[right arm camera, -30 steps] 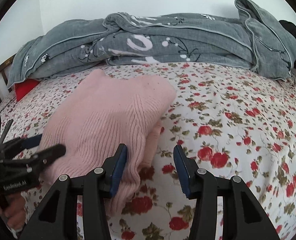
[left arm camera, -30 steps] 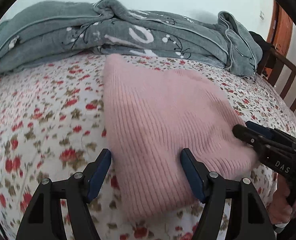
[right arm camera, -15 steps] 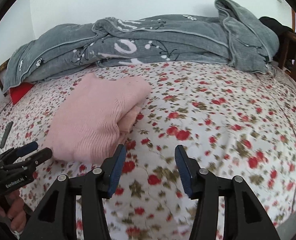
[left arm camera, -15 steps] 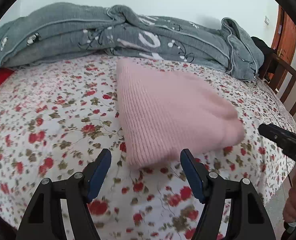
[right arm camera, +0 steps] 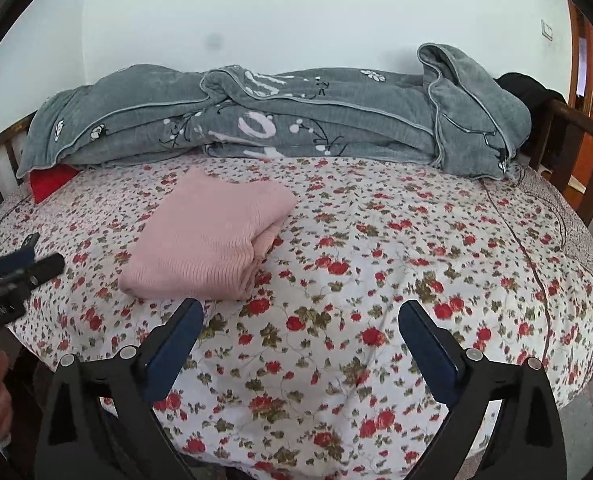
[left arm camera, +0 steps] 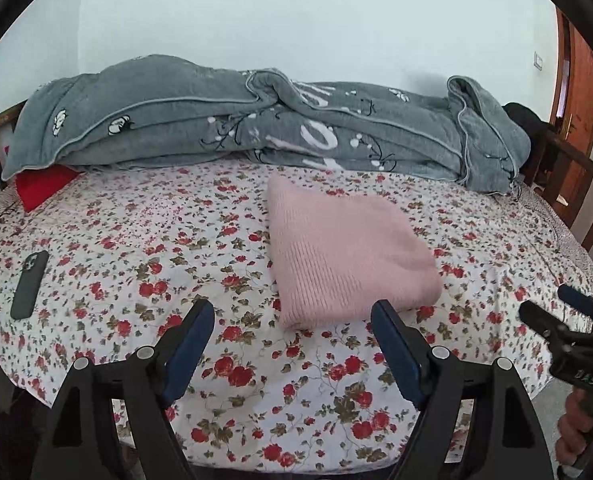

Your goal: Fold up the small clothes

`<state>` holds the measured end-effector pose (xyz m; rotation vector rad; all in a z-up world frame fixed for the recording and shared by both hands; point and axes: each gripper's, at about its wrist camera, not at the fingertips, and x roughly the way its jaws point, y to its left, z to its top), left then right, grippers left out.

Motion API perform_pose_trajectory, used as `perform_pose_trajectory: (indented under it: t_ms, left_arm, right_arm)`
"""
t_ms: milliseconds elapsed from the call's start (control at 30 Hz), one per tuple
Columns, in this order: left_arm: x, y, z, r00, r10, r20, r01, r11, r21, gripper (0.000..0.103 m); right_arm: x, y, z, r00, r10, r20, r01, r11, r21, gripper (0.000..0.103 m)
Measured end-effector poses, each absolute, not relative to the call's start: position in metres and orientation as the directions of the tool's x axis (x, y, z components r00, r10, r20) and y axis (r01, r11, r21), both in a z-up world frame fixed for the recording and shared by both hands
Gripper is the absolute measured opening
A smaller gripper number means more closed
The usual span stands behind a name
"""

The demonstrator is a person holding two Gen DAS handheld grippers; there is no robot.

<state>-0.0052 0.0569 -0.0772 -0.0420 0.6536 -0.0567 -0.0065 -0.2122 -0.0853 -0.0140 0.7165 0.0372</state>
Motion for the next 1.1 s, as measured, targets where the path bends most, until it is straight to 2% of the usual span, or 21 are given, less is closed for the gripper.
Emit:
perform_pose_trajectory:
  t_ms: [133, 1100]
  left_arm:
    - [-0.015, 0.053, -0.071, 0.808, -0.042, -0.588, 0.034, 0.999, -0.024, 0.08]
    - [-0.021, 0.052, -0.06, 0.814, -0.074, -0.577, 0.045, 0.997, -0.064, 0.081]
  right_arm:
    - [-0.014, -0.216, -0.084, 0.748, 0.034, -0.663, -0.029, 0.999, 0.018, 0.097]
    - [-0.034, -0.219, -0.061, 0.779, 0.03, -0.627, -0.02, 1.0, 0.023, 0.097]
